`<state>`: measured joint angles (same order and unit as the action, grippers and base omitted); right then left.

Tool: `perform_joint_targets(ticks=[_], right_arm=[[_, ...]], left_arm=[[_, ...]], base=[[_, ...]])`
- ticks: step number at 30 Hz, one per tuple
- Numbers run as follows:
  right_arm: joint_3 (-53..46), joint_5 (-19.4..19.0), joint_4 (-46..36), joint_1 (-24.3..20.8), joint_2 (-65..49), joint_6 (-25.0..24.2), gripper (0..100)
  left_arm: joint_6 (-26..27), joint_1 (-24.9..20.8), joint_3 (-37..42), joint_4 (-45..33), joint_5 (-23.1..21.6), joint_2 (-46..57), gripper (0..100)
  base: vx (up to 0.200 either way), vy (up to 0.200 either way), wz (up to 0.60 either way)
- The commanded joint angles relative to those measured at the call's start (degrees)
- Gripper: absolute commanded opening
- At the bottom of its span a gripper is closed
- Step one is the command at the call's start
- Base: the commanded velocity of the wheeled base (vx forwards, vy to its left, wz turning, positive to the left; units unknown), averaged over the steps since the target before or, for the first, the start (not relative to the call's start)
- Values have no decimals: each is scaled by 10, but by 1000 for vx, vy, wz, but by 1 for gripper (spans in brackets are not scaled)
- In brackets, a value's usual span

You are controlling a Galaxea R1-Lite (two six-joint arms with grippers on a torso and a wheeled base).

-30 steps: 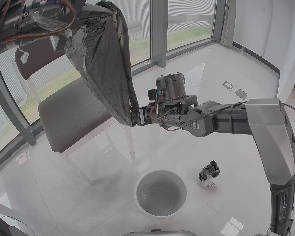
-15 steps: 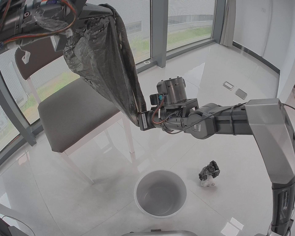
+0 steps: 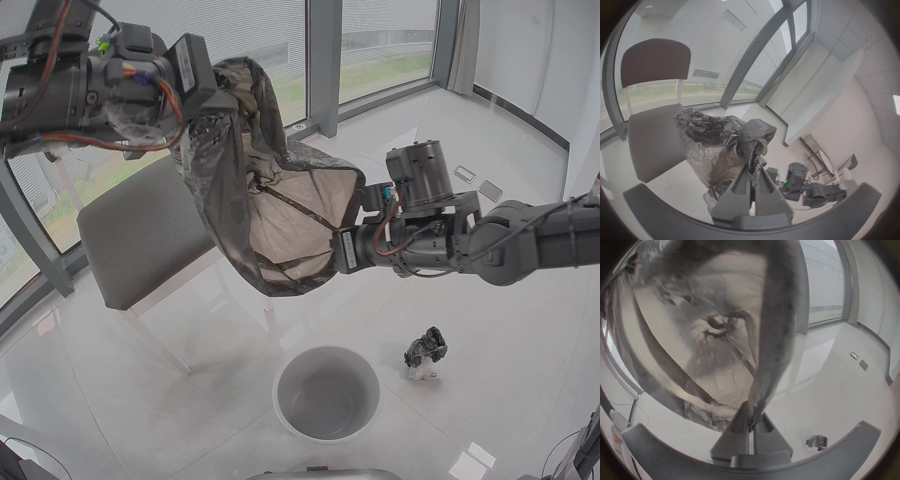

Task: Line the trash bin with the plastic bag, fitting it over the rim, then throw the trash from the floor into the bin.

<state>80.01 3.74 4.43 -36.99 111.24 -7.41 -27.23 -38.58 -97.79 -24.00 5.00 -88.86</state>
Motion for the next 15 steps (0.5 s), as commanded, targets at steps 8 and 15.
perform_joint_targets(ticks=[8, 15], right_arm=[[-149, 10, 1, 10, -119, 0, 0], [-216, 10, 30, 20, -135, -1, 0]], left_arm=[[22, -25, 50, -5, 11, -27, 0], [49, -49, 92, -7, 20, -59, 0]], base=[[0, 0, 0], [0, 0, 0]])
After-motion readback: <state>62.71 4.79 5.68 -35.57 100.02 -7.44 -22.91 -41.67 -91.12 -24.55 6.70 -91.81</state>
